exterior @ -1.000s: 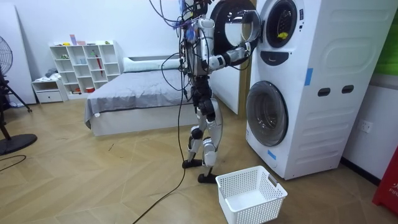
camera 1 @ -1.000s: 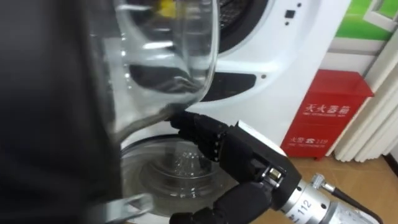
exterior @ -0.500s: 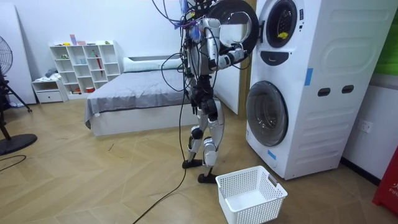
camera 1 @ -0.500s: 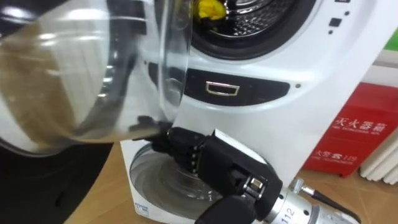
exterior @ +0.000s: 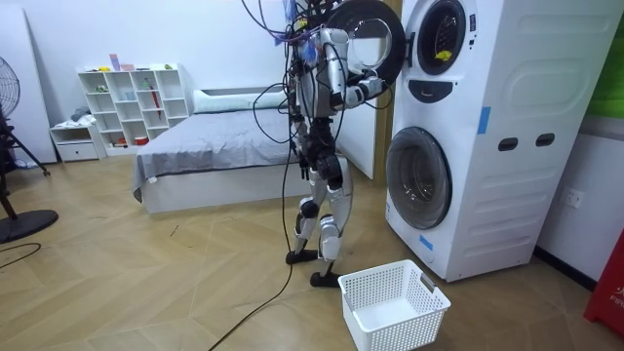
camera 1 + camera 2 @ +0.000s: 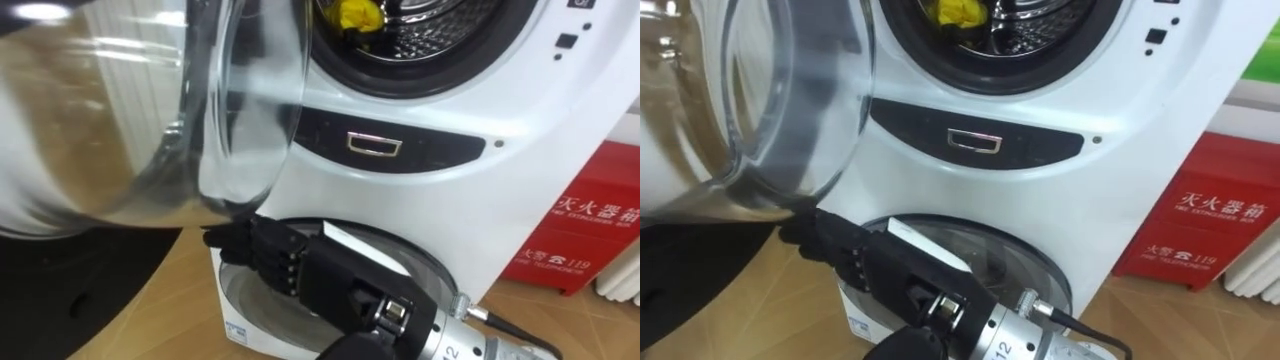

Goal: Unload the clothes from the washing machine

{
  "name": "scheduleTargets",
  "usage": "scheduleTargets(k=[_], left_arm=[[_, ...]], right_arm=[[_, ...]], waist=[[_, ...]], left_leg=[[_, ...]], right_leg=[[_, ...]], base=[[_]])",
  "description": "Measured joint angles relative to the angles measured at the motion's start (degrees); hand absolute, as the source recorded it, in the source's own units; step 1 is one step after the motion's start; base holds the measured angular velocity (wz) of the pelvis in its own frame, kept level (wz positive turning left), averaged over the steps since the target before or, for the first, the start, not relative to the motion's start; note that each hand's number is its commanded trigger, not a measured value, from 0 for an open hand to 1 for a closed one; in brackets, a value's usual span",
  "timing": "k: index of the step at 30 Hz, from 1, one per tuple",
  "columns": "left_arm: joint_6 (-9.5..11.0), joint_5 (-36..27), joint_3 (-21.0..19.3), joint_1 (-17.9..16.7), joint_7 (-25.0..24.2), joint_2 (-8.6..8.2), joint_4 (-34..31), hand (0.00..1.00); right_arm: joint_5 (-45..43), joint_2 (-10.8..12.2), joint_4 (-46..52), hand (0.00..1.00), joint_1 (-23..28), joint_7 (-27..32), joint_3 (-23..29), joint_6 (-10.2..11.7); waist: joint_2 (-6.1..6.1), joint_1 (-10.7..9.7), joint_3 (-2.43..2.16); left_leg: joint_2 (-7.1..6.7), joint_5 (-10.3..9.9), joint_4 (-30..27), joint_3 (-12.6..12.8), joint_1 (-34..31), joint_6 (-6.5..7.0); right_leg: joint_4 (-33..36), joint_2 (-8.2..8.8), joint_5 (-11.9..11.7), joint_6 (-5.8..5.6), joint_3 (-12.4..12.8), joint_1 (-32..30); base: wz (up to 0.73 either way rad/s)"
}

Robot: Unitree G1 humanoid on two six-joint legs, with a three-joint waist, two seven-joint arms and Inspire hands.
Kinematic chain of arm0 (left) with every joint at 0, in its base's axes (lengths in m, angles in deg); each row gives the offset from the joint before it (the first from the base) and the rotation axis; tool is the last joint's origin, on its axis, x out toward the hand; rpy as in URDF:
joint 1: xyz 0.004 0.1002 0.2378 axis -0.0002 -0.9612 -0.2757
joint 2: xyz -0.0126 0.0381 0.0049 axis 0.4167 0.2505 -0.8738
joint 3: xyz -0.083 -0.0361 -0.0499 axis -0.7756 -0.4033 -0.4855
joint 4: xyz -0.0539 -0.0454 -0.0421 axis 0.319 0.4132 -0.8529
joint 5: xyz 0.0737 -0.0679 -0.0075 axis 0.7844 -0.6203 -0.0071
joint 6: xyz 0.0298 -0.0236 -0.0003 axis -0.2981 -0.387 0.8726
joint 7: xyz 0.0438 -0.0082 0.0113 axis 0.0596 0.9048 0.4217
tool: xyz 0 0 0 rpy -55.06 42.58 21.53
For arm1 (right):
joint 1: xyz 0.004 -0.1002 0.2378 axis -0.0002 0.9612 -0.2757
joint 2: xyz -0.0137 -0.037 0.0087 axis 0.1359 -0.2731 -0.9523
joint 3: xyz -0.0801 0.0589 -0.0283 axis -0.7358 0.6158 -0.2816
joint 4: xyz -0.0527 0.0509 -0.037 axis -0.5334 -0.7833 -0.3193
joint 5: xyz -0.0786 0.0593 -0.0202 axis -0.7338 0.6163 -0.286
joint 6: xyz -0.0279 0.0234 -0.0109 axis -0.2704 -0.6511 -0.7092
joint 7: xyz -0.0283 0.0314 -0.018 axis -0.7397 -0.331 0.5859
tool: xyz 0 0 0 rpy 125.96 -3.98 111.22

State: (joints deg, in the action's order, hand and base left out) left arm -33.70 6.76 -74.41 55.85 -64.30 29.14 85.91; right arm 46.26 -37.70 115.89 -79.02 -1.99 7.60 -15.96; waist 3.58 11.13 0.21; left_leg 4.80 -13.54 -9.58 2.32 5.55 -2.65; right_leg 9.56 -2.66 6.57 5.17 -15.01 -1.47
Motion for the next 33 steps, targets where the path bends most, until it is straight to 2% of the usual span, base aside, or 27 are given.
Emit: scheduleTargets(k=[7,18,26,29,31,33], left_arm=[[0.00,-0.31,0.01,0.04,0.00,-0.11,0.01,0.00],[0.00,-0.39,0.08,0.25,1.30,-0.46,0.04,0.00],[-0.01,-0.41,0.03,0.20,1.28,-0.39,0.02,0.00],[-0.07,-0.42,0.02,-0.04,1.19,0.21,-0.98,0.00],[-0.03,0.01,-0.11,0.04,1.29,0.54,-1.17,0.00],[-0.03,0.03,-0.49,-0.03,1.29,0.58,-0.95,0.00]], right_arm=[[0.00,0.00,-0.16,0.00,0.00,0.01,-0.02,0.00],[0.00,-0.08,-0.87,0.00,-1.09,0.82,-0.73,0.00],[-0.75,-0.11,-5.46,0.00,-1.39,0.60,-1.89,0.02],[-2.60,-1.89,-8.89,0.00,-1.35,0.58,-2.60,0.04],[-3.21,-4.13,-10.74,0.00,-1.33,1.07,-2.55,0.03],[-4.52,-4.88,-11.60,0.00,-1.31,1.67,-2.40,0.04]], waist=[[0.00,0.02,0.00],[-0.03,0.12,0.02],[0.36,0.09,0.11],[1.25,-0.16,0.16],[2.07,0.07,0.02],[2.26,0.03,-0.10]], left_leg=[[-0.47,0.00,0.02,0.02,-0.11,0.01],[-0.48,0.01,0.17,-0.02,-0.39,0.02],[-0.50,0.00,0.06,-0.03,-0.28,0.02],[-0.50,0.01,-0.01,0.00,-0.43,0.02],[-0.51,0.00,-0.04,0.12,-0.97,0.02],[-0.52,0.01,-0.07,0.11,-0.91,0.02]], right_leg=[[0.07,0.54,0.30,-0.51,-0.18,0.02],[-0.08,0.69,0.39,-0.68,-0.84,0.03],[-0.19,0.69,0.44,-0.74,-0.90,0.32],[-0.34,0.69,0.43,-0.74,-0.91,0.28],[-0.56,0.70,0.33,-0.76,-0.96,-0.04],[-0.73,0.70,0.17,-0.80,-0.96,0.10]], base=[[0.01],[0.02],[0.00],[0.01],[0.00],[0.00]])
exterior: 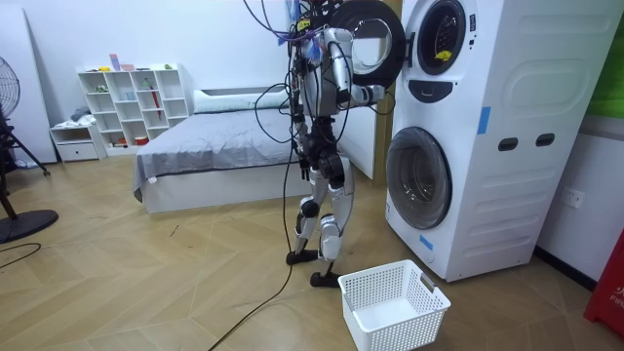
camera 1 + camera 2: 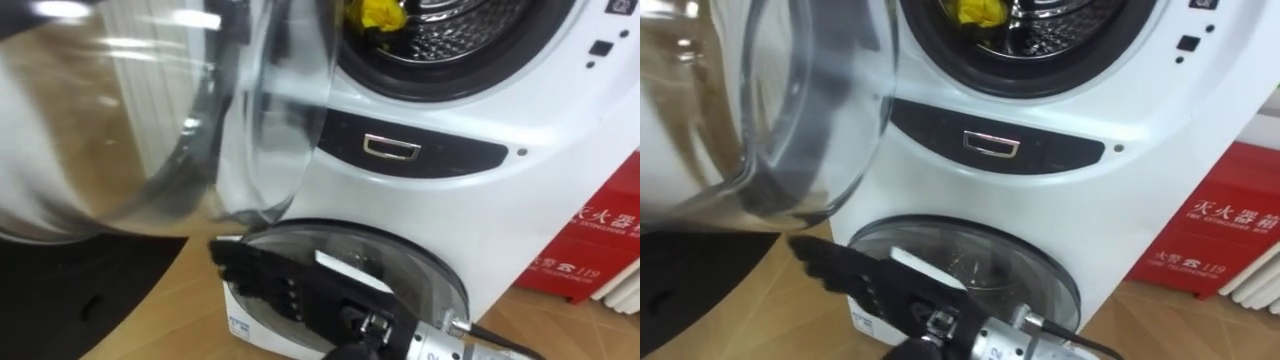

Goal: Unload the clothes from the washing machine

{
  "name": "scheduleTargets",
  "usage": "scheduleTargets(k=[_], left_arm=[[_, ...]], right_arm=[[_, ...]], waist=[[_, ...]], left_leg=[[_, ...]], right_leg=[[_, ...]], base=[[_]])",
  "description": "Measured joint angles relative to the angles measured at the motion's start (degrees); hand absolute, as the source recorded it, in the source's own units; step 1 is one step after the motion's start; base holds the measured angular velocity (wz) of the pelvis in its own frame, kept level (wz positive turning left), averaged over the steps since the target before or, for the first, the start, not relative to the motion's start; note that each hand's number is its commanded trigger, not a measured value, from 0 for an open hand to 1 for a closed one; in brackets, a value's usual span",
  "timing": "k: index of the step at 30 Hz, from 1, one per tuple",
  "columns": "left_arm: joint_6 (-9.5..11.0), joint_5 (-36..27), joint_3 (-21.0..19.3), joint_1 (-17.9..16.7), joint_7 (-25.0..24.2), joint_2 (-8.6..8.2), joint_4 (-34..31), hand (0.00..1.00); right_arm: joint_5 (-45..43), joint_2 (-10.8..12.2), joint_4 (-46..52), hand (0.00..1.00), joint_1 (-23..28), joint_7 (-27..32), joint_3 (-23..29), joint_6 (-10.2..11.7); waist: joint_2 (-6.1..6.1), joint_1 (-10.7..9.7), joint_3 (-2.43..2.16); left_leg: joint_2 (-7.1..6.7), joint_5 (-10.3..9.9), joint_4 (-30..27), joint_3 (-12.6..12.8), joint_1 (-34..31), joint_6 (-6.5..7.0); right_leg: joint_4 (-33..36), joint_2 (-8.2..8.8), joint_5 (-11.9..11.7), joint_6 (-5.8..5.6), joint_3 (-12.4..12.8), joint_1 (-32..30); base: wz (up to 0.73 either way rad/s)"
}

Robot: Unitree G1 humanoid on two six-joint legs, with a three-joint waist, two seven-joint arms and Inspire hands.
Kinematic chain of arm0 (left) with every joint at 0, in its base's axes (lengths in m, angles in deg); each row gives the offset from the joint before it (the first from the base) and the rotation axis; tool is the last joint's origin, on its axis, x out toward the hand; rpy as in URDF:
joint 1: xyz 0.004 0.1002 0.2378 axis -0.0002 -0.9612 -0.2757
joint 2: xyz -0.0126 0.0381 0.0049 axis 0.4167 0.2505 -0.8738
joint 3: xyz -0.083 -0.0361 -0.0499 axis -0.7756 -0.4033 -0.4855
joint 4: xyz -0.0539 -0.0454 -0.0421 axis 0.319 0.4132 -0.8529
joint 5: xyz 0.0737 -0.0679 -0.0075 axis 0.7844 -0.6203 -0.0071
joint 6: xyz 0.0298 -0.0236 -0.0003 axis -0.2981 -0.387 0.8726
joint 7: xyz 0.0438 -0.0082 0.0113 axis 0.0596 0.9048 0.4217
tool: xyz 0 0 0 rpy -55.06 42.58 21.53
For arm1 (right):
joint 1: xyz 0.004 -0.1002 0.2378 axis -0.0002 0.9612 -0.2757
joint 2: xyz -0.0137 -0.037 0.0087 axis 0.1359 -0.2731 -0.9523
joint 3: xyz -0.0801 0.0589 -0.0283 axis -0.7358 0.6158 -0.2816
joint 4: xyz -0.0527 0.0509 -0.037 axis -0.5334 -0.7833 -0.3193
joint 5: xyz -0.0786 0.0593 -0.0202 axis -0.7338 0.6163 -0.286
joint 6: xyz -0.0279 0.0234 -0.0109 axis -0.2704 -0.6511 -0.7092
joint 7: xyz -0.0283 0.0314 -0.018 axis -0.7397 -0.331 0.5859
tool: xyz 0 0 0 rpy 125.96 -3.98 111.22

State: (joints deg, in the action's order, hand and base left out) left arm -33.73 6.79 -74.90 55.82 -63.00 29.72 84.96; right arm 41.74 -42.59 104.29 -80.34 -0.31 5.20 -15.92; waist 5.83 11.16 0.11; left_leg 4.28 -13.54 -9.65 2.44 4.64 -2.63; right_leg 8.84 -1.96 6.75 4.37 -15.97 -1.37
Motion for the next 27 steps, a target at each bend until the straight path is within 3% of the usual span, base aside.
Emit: scheduleTargets(k=[5,14,18,20,21,27], left_arm=[[-0.05,0.01,-0.16,-0.30,-0.02,-0.07,0.05,0.00],[-0.46,-0.23,-1.16,-1.68,0.53,-0.67,-0.10,0.00],[-1.19,0.02,-2.96,-2.07,0.57,-1.70,-0.09,0.00],[-1.23,0.04,-4.11,-2.34,0.68,-2.13,-0.08,0.00],[-1.25,0.00,-4.13,-2.67,0.79,-2.19,-0.08,0.00],[-1.80,0.01,-5.61,-3.78,1.69,-2.35,0.03,0.00]], right_arm=[[-2.83,-0.11,-0.57,0.00,0.00,1.77,0.74,0.00],[-7.97,-1.03,-5.25,0.00,2.26,7.06,7.08,0.22],[-8.16,-0.96,-4.74,0.00,1.95,11.20,12.03,0.26],[-9.39,-0.95,-4.32,0.00,1.94,13.04,13.95,0.33],[-9.64,-1.01,-4.32,0.00,1.94,14.43,14.87,0.33],[-10.08,-0.97,-4.10,0.00,1.83,19.08,17.55,0.33]], waist=[[-0.10,-1.47,0.06],[-1.09,-3.36,0.67],[-1.52,-4.61,0.44],[-1.70,-4.70,0.13],[-1.60,-4.66,-0.26],[-1.89,-5.41,-0.21]], left_leg=[[0.11,0.00,0.06,-0.05,0.39,0.00],[-0.11,-0.02,0.09,0.38,1.00,0.04],[-0.07,0.01,0.04,0.40,0.92,0.09],[-0.06,0.02,0.00,0.41,0.94,0.10],[-0.05,0.03,0.01,0.71,1.06,0.11],[-0.05,0.03,0.13,0.73,2.08,0.11]], right_leg=[[-0.13,0.05,-0.05,-0.02,-0.91,0.64],[-0.21,0.32,0.12,-0.26,-0.97,1.56],[-0.18,0.29,0.13,-0.25,-1.03,1.55],[-0.19,0.29,0.14,-0.24,-1.01,1.55],[-0.15,0.31,0.14,-0.24,-0.94,1.58],[-0.22,0.28,0.17,-0.27,-0.75,2.44]], base=[[0.05],[0.03],[0.01],[-0.02],[-0.05],[-0.03]])
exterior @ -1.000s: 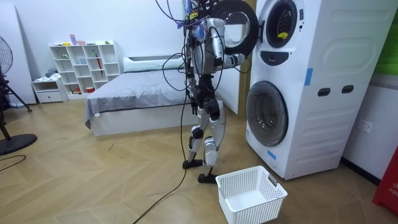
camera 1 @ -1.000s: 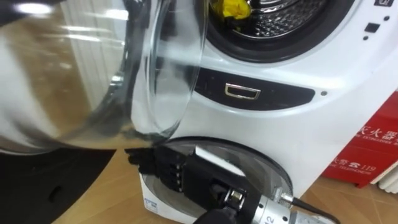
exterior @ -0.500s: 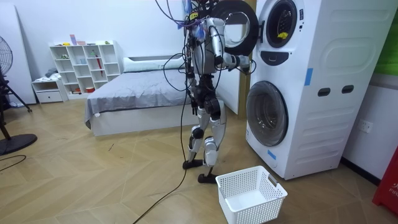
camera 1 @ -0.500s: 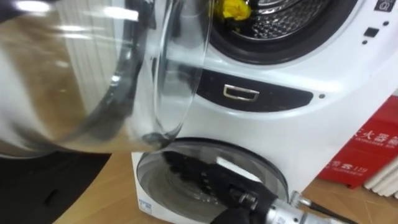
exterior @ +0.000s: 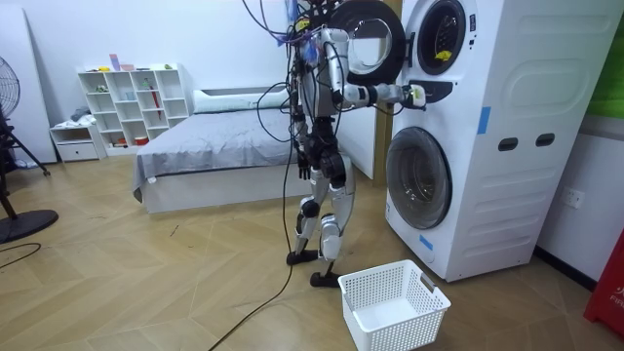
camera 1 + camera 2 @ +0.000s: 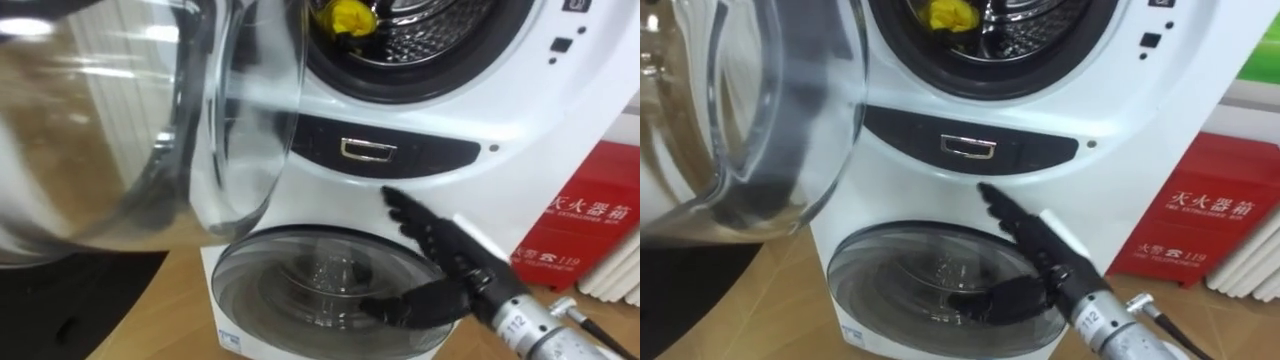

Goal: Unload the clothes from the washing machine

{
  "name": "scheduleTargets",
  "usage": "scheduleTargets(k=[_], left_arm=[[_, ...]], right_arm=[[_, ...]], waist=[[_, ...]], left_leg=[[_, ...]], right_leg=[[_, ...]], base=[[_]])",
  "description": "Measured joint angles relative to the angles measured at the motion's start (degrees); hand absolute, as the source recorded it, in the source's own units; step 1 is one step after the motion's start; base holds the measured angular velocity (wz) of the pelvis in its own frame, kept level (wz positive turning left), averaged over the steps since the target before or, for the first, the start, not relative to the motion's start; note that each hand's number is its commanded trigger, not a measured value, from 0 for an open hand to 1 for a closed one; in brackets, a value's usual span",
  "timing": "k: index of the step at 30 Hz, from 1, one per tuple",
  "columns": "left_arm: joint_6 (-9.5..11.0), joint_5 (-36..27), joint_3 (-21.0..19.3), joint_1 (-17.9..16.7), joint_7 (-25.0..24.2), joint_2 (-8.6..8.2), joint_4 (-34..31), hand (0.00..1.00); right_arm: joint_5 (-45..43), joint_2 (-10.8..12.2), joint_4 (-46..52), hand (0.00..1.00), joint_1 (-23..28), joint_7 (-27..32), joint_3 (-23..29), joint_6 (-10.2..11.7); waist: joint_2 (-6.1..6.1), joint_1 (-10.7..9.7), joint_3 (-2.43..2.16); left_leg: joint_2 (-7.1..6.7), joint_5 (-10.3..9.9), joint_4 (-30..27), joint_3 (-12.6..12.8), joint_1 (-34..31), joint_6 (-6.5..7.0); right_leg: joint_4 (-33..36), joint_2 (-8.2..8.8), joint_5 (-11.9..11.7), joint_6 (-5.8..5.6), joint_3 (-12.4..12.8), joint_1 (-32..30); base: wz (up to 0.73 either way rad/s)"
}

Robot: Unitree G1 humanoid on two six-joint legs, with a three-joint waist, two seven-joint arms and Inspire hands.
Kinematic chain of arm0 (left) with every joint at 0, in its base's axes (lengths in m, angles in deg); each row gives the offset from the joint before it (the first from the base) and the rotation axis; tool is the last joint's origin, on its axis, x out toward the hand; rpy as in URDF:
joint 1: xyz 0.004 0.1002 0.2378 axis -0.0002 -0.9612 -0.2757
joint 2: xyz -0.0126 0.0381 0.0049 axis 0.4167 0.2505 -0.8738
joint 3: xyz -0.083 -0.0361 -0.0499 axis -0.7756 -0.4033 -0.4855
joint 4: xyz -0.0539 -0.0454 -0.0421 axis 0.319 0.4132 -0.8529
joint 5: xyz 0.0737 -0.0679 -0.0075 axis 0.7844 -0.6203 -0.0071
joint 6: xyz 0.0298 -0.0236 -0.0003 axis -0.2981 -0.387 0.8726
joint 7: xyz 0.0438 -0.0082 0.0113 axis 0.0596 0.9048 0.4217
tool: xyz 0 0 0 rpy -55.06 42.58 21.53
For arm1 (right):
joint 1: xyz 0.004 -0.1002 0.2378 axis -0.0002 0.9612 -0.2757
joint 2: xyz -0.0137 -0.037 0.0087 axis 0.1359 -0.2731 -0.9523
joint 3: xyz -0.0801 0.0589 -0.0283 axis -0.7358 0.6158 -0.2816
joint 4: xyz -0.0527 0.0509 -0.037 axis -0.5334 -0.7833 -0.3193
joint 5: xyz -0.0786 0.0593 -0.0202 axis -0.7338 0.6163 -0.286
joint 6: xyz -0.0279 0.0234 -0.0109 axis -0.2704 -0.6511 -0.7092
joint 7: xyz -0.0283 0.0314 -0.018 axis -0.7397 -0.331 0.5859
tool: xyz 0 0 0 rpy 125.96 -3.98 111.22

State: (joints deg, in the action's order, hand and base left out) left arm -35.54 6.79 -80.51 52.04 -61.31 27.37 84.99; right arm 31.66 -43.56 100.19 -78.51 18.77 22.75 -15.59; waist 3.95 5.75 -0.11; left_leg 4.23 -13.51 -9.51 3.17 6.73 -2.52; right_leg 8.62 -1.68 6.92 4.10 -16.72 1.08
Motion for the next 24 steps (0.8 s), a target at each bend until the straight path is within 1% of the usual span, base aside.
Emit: scheduleTargets(k=[1,3,10,12,14,17,18,19,24], left_arm=[[-0.26,0.00,-0.15,-0.07,0.30,-0.04,-0.01,0.00],[-0.40,0.00,-0.21,-0.35,0.70,-0.03,-0.03,0.00],[-0.45,0.08,-0.37,-0.60,0.91,-0.03,-0.14,0.00],[-0.40,0.12,-0.37,-0.69,0.81,-0.04,-0.13,0.00],[-0.40,0.15,-0.37,-0.80,0.48,-0.04,-0.13,0.00],[-0.40,0.22,-0.36,-0.79,-0.09,-0.13,-0.11,0.00],[-0.40,0.22,-0.35,-0.82,-0.17,-0.20,-0.11,0.00],[-0.40,0.22,-0.35,-0.80,-0.53,-0.24,-0.12,0.00],[-0.22,0.21,-0.40,-0.74,-0.88,-0.33,-0.09,0.00]], right_arm=[[0.01,0.01,0.04,0.00,-0.11,0.60,0.64,0.00],[0.02,0.04,0.12,0.00,-0.54,2.14,0.80,0.00],[0.68,0.07,2.79,0.00,-0.97,5.83,0.86,0.00],[-0.50,0.29,3.86,0.00,-0.98,6.20,0.89,0.01],[-0.75,0.50,4.65,0.00,-0.97,6.45,1.01,0.25],[-0.75,0.69,5.77,0.00,-0.98,7.45,1.01,0.50],[-0.68,1.28,6.00,0.00,-1.08,7.95,1.04,0.86],[0.23,1.76,6.01,0.00,-1.39,8.26,1.08,1.05],[5.76,1.75,6.73,0.00,-2.13,8.93,1.23,1.74]], waist=[[-0.13,-0.11,0.10],[-0.18,-0.53,0.13],[-0.19,-0.84,0.14],[-0.17,-0.94,0.13],[-0.17,-1.06,0.13],[-0.18,-0.94,0.13],[-0.18,-0.95,0.13],[-0.19,-1.10,0.14],[-0.31,-1.16,0.21]], left_leg=[[-0.02,0.00,0.02,0.00,-0.02,0.00],[-0.03,0.00,0.02,0.01,-0.01,0.00],[0.04,0.00,-0.02,0.75,0.16,0.00],[0.05,0.00,-0.01,0.86,0.15,0.00],[0.09,0.00,0.00,1.53,0.22,0.00],[0.09,0.00,0.03,1.56,0.29,0.00],[0.09,0.00,0.01,1.56,0.34,0.00],[0.09,0.00,0.01,1.54,0.43,0.00],[0.10,0.00,0.15,1.56,0.51,0.00]], right_leg=[[-0.01,0.02,0.00,0.00,-0.02,0.00],[-0.01,0.02,0.00,0.00,-0.01,-0.02],[0.01,-0.16,-0.01,0.01,0.79,-0.12],[0.00,-0.16,-0.01,0.01,0.79,-0.12],[0.00,-0.17,-0.01,0.01,0.88,-0.11],[0.00,-0.16,0.00,0.01,0.93,-0.10],[0.01,-0.16,0.00,0.01,0.98,-0.05],[0.04,-0.17,0.00,0.01,1.01,-0.01],[0.01,-0.20,0.00,0.00,1.06,0.07]], base=[[0.00],[0.00],[-0.04],[0.00],[-0.02],[0.00],[0.00],[0.00],[0.00]])
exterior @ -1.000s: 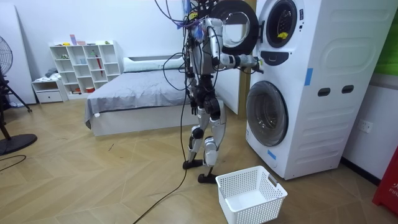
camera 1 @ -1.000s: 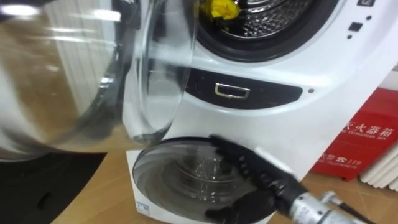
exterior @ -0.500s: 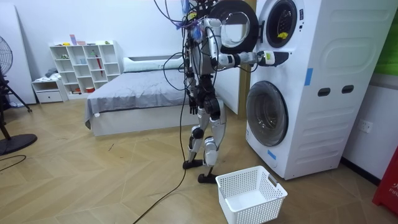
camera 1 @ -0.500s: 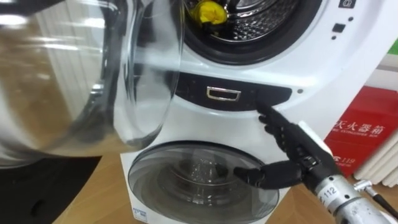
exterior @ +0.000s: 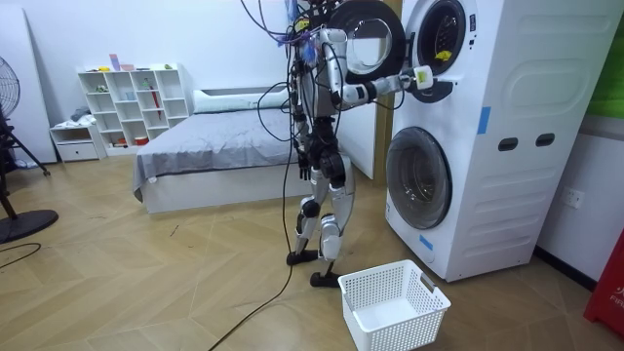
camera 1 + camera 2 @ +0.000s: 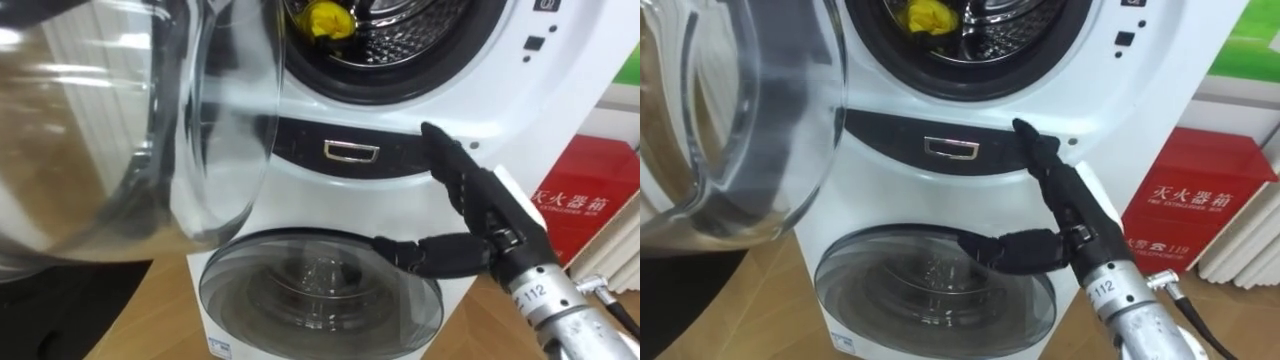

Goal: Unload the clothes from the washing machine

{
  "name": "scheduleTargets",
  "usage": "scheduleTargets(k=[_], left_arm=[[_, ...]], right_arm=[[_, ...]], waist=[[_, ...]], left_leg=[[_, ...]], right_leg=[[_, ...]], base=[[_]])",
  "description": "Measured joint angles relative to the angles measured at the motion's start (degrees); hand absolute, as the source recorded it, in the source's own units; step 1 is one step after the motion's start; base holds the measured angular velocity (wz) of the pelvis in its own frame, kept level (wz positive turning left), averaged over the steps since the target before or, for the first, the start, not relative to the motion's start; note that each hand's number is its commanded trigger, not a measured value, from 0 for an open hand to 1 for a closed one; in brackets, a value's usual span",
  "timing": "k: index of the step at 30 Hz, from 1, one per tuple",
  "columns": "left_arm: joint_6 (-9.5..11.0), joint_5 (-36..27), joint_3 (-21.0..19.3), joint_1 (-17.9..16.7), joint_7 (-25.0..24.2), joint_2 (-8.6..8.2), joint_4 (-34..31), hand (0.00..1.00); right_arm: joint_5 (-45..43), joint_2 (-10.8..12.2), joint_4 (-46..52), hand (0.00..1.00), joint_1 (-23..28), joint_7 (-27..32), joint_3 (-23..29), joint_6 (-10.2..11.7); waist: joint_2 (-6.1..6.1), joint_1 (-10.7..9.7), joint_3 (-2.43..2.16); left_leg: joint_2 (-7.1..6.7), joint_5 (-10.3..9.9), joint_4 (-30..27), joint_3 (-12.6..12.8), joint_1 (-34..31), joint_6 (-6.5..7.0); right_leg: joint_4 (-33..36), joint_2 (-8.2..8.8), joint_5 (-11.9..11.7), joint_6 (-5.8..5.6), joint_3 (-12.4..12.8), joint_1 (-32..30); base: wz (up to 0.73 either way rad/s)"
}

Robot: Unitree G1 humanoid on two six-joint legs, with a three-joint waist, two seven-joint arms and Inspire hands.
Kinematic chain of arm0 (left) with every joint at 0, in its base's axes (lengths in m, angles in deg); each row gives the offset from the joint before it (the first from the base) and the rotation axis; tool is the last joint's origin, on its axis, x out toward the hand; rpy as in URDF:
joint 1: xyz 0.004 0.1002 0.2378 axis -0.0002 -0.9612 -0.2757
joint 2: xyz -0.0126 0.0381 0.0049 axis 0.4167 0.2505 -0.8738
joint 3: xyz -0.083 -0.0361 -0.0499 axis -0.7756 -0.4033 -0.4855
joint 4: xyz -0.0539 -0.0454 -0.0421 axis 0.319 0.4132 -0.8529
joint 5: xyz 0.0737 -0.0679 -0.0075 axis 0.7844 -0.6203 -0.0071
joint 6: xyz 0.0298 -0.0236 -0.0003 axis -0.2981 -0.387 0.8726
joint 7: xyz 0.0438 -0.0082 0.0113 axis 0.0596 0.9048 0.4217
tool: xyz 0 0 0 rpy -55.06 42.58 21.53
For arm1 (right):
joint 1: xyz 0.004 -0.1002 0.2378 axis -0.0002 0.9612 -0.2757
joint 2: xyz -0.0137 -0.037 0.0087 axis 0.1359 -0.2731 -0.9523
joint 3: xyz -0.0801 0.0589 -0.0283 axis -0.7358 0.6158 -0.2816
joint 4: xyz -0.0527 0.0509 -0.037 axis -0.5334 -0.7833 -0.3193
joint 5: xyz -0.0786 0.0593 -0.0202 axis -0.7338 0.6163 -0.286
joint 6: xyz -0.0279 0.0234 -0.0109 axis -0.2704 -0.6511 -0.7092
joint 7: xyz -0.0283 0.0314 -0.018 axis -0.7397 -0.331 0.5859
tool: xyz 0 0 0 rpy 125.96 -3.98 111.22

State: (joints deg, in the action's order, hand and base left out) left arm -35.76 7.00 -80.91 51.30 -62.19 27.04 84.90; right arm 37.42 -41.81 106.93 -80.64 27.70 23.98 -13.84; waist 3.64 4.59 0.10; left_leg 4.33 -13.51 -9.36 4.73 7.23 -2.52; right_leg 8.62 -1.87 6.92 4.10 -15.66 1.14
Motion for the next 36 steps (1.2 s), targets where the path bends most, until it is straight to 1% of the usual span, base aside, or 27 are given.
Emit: scheduleTargets(k=[5,9,11,14,16,17,18,19,21,26,31,36], left_arm=[[0.01,-0.05,0.04,0.02,0.05,-0.02,-0.03,0.00],[0.00,-0.03,0.42,0.31,0.54,0.01,-0.04,0.00],[-0.01,0.00,0.42,0.19,0.81,0.01,-0.28,0.00],[-0.01,1.51,0.27,0.03,1.14,-0.03,-1.88,0.00],[0.19,2.17,0.28,0.26,1.59,-0.02,-2.43,0.00],[0.28,2.17,0.28,0.27,1.68,-0.02,-2.56,0.00],[0.35,2.17,0.26,0.19,1.76,-0.02,-3.14,0.00],[0.36,2.16,0.26,-0.01,1.75,-0.02,-3.99,0.00],[0.38,2.16,0.26,0.01,1.75,-0.03,-4.69,0.00],[0.41,2.15,0.27,-0.06,1.68,-0.03,-4.82,0.00],[0.41,2.17,0.29,-0.40,1.38,-0.20,-4.83,0.00],[0.41,2.17,0.29,-0.36,1.29,-0.20,-4.83,0.00]], right_arm=[[6.93,0.06,1.98,0.00,-0.35,-0.90,-0.42,0.46],[13.15,0.21,1.99,0.00,-2.24,-1.95,-1.15,0.46],[13.58,0.29,2.48,0.00,-3.45,-1.98,-1.14,0.46],[13.56,1.02,3.71,0.00,-6.94,-1.69,-0.82,0.52],[13.60,1.13,3.93,0.00,-9.69,-1.17,-0.82,0.99],[13.60,1.13,3.94,0.00,-10.20,-1.11,-0.82,1.05],[13.63,1.13,3.95,0.00,-10.81,-0.90,-0.80,1.53],[14.12,1.13,3.95,0.00,-11.39,-0.90,-0.79,1.56],[15.28,1.14,3.95,0.00,-11.67,-0.90,-0.78,1.56],[15.60,1.13,3.95,0.00,-11.66,-0.99,-0.78,1.56],[16.53,1.13,3.95,0.00,-11.66,-0.99,-0.78,1.56],[18.31,1.12,3.95,0.00,-11.66,-1.03,-0.80,1.56]], waist=[[-0.18,0.26,0.12],[-0.15,0.27,0.10],[-0.14,0.26,0.08],[-0.19,0.14,0.08],[-0.24,0.14,0.01],[-0.28,0.21,0.01],[-0.25,0.27,-0.06],[-0.13,0.24,-0.14],[-0.02,0.29,-0.21],[-0.07,0.34,-0.17],[-0.28,0.39,-0.02],[-0.31,0.41,0.00]], left_leg=[[-0.01,0.00,-0.05,-0.20,-0.09,0.00],[-0.01,0.00,-0.22,-0.22,-0.54,0.00],[0.00,0.00,-0.22,-0.22,-0.55,0.00],[0.01,0.00,-0.25,-0.28,-0.52,0.00],[0.03,0.00,-0.22,-0.25,-0.22,0.00],[0.04,0.00,-0.19,-0.25,-0.15,0.00],[0.04,0.00,-0.17,-0.25,-0.10,0.00],[0.05,0.00,-0.16,-0.24,-0.08,0.00],[0.05,0.00,-0.13,-0.24,-0.04,0.00],[0.05,0.00,-0.06,-0.19,0.45,0.00],[0.05,0.00,-0.09,-0.23,0.43,0.00],[0.06,0.00,-0.15,-0.23,0.33,0.00]], right_leg=[[-0.01,0.00,0.03,-0.01,-0.04,-0.05],[-0.01,0.02,0.04,0.00,-0.20,-0.36],[-0.02,0.01,0.04,0.00,-0.23,-0.36],[-0.02,0.00,0.03,0.02,-0.28,-0.34],[-0.02,-0.01,0.03,0.02,-0.38,-0.04],[-0.01,-0.01,0.03,0.02,-0.38,0.02],[-0.01,-0.02,0.03,0.02,-0.37,0.07],[-0.01,-0.02,0.03,0.02,-0.36,0.07],[-0.01,-0.02,0.03,0.02,-0.35,0.10],[-0.01,-0.04,0.03,0.02,-0.26,0.52],[-0.02,-0.08,0.05,0.03,-0.13,0.53],[-0.03,-0.08,0.07,0.05,-0.17,0.50]], base=[[0.00],[0.00],[0.00],[0.00],[0.00],[0.00],[0.00],[0.00],[0.00],[0.00],[0.00],[0.00]])
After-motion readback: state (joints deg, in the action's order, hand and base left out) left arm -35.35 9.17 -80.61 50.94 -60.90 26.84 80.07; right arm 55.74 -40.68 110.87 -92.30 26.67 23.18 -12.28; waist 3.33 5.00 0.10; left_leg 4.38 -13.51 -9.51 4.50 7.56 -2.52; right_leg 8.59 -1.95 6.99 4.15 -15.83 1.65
